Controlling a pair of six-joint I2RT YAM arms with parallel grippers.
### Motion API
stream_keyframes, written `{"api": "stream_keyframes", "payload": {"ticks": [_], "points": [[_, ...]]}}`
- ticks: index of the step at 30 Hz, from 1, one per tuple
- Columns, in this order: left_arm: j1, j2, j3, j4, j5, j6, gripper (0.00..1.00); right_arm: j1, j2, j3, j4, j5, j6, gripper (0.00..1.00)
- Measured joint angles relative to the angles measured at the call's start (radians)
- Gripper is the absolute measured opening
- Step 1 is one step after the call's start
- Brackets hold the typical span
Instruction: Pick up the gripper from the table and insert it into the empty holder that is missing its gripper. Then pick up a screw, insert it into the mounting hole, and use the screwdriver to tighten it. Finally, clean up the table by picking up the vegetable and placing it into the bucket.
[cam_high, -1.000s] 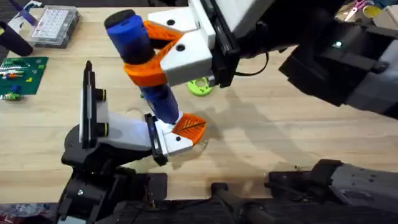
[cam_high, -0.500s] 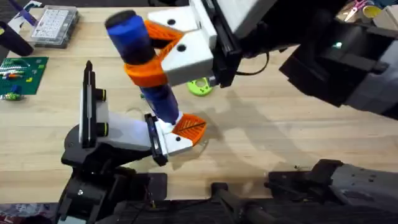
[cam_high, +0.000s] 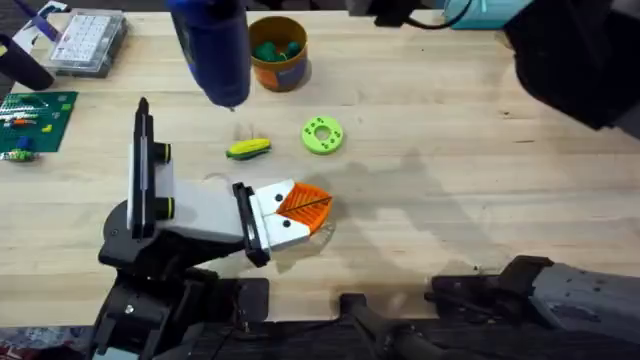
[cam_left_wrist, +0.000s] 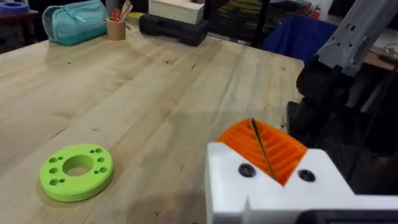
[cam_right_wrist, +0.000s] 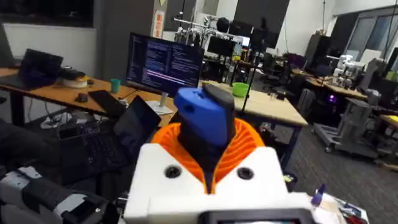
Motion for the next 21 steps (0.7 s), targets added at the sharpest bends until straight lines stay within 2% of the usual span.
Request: {"api": "stream_keyframes", "payload": {"ticks": [4, 8, 13, 17, 21], "points": [[0.0, 0.0, 0.0, 0.0, 0.0, 0.0, 0.014, -0.004, -0.002, 0.004, -0.154, 0.001, -0.077, 0.025], [0.0, 0.0, 0.0, 0.0, 0.0, 0.001, 0.014, -0.022, -0.001, 0.008, -0.403, 0.033, -0.25, 0.025], [0.0, 0.0, 0.0, 0.0, 0.0, 0.003, 0.014, -0.062, 0.012, 0.006, -0.67, 0.223, -0.518, 0.025], [0.0, 0.0, 0.0, 0.0, 0.0, 0.003, 0.014, -0.117, 0.046, 0.006, -0.72, 0.405, -0.705, 0.025], [0.0, 0.0, 0.0, 0.0, 0.0, 0.003, 0.014, -0.179, 0.094, 0.006, -0.732, 0.509, -0.839, 0.025]]}}
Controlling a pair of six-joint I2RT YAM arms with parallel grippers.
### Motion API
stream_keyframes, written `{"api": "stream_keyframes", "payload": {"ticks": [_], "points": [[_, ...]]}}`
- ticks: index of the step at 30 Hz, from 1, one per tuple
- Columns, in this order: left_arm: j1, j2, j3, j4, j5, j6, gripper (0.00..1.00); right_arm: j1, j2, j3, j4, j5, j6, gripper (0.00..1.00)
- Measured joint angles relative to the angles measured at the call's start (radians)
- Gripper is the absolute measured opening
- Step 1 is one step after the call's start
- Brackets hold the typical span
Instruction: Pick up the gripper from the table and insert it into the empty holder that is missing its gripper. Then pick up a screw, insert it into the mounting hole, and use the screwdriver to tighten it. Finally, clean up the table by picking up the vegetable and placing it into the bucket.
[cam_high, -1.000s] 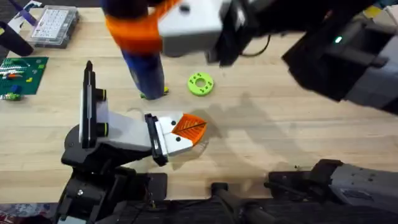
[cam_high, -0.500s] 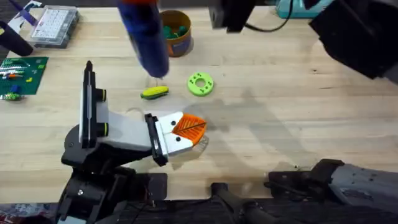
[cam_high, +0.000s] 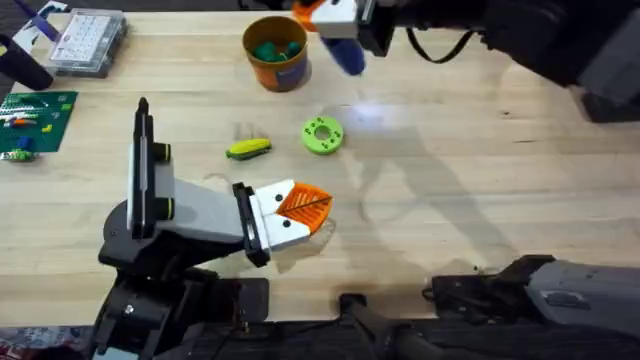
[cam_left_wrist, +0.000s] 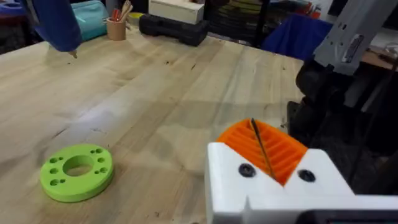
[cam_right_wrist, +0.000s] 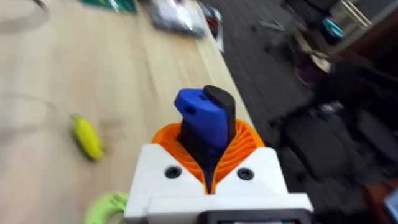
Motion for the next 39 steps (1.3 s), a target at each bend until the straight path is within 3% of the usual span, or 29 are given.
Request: {"api": "stream_keyframes", "payload": {"ticks": [13, 21, 27, 32, 33, 39], "points": [[0.0, 0.0, 0.0, 0.0, 0.0, 0.0, 0.014, -0.151, 0.287, 0.0, 0.02, 0.191, -0.392, 0.025], [0.0, 0.0, 0.0, 0.0, 0.0, 0.0, 0.014, -0.231, 0.459, 0.004, 0.185, 0.237, -0.577, 0.025], [0.0, 0.0, 0.0, 0.0, 0.0, 0.0, 0.014, -0.255, 0.559, 0.016, 0.197, 0.253, -0.709, 0.025], [0.0, 0.0, 0.0, 0.0, 0.0, 0.0, 0.014, -0.263, 0.572, 0.03, 0.18, 0.254, -0.752, 0.029], [0.0, 0.0, 0.0, 0.0, 0.0, 0.0, 0.014, -0.264, 0.572, 0.033, 0.175, 0.255, -0.751, 0.092], [0.0, 0.0, 0.0, 0.0, 0.0, 0.0, 0.014, -0.267, 0.572, 0.035, 0.161, 0.253, -0.74, 0.714]]}}
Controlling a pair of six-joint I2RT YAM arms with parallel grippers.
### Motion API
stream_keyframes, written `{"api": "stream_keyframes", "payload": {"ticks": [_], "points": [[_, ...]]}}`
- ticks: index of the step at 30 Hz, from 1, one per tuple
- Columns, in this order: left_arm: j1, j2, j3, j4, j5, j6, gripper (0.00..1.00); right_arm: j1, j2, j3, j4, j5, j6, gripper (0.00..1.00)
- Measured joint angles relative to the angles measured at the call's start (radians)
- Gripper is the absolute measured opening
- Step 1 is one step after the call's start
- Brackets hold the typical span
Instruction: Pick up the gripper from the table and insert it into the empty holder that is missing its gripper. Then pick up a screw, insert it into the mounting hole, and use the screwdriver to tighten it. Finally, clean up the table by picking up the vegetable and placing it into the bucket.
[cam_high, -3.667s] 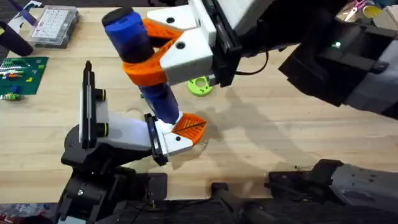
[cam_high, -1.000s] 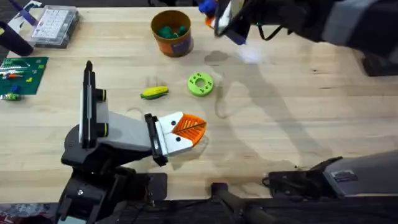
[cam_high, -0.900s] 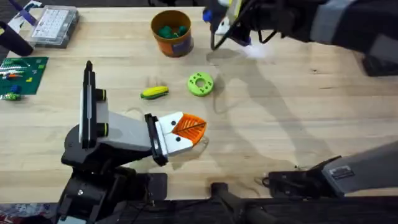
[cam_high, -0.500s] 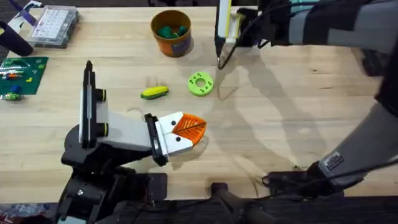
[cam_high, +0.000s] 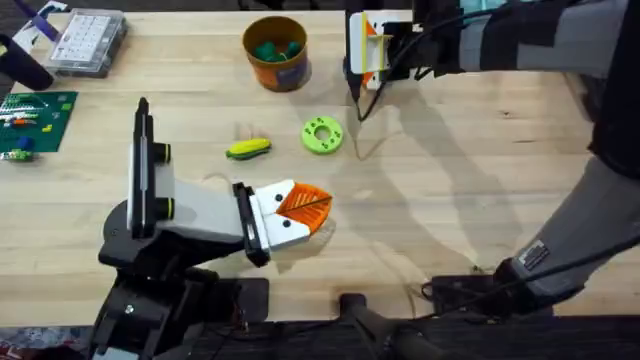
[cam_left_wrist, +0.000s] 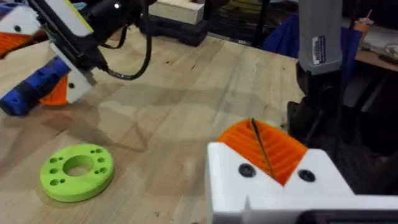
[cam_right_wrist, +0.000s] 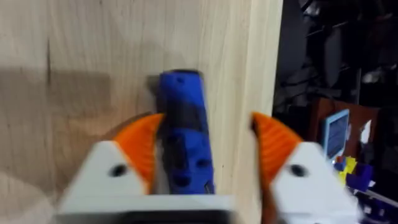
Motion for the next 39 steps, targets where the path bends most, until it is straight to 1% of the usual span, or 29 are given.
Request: {"api": "stream_keyframes", "payload": {"ticks": [1, 2, 3, 5, 18, 19, 20, 21, 25, 26, 27, 28, 30, 35, 39], "points": [[0.0, 0.0, 0.0, 0.0, 0.0, 0.0, 0.014, -0.001, 0.0, 0.0, 0.002, 0.001, 0.001, 0.86], [0.0, 0.0, 0.0, 0.0, 0.0, 0.0, 0.014, -0.001, 0.0, 0.002, 0.003, 0.001, -0.002, 0.95], [0.0, 0.0, 0.0, 0.0, 0.0, 0.0, 0.014, -0.001, 0.0, 0.002, 0.005, 0.001, -0.002, 0.98], [0.0, 0.0, 0.0, 0.0, 0.0, 0.0, 0.014, -0.001, 0.0, 0.005, 0.005, 0.001, -0.002, 0.993], [0.0, 0.0, 0.0, 0.0, 0.0, 0.0, 0.015, -0.012, 0.0, 0.005, 0.012, 0.001, -0.002, 0.995], [0.0, 0.0, 0.0, 0.0, 0.0, 0.0, 0.032, -0.012, 0.0, 0.005, 0.012, 0.001, -0.002, 0.994], [0.0, 0.0, 0.0, 0.0, 0.0, 0.003, 0.12, -0.012, 0.0, 0.005, 0.012, 0.001, -0.002, 0.994], [0.0, 0.0, 0.0, 0.0, 0.0, 0.002, 0.231, -0.012, 0.0, 0.005, 0.012, 0.001, -0.002, 0.995], [0.0, 0.0, 0.0, 0.0, 0.0, 0.001, 0.837, -0.012, 0.0, 0.005, 0.012, 0.001, -0.002, 0.995], [0.0, 0.0, 0.0, 0.0, 0.0, -0.001, 0.947, -0.012, 0.0, 0.005, 0.012, 0.001, -0.002, 0.995], [0.0, 0.0, 0.0, 0.0, 0.0, 0.0, 0.976, -0.012, 0.0, 0.005, 0.012, 0.001, -0.002, 0.994], [0.0, 0.0, 0.0, 0.0, 0.0, 0.0, 0.984, -0.012, 0.0, 0.005, 0.012, 0.001, -0.002, 0.995], [0.0, 0.0, 0.0, 0.0, 0.0, 0.0, 0.986, -0.012, 0.0, 0.005, 0.011, 0.001, -0.002, 0.995], [0.0, 0.0, 0.0, 0.0, 0.0, 0.0, 0.986, -0.016, 0.0, 0.009, -0.076, 0.001, -0.002, 0.995], [0.0, 0.0, 0.0, 0.0, 0.0, 0.0, 0.986, -0.017, 0.0, 0.016, -0.094, 0.0, -0.002, 0.992]]}}
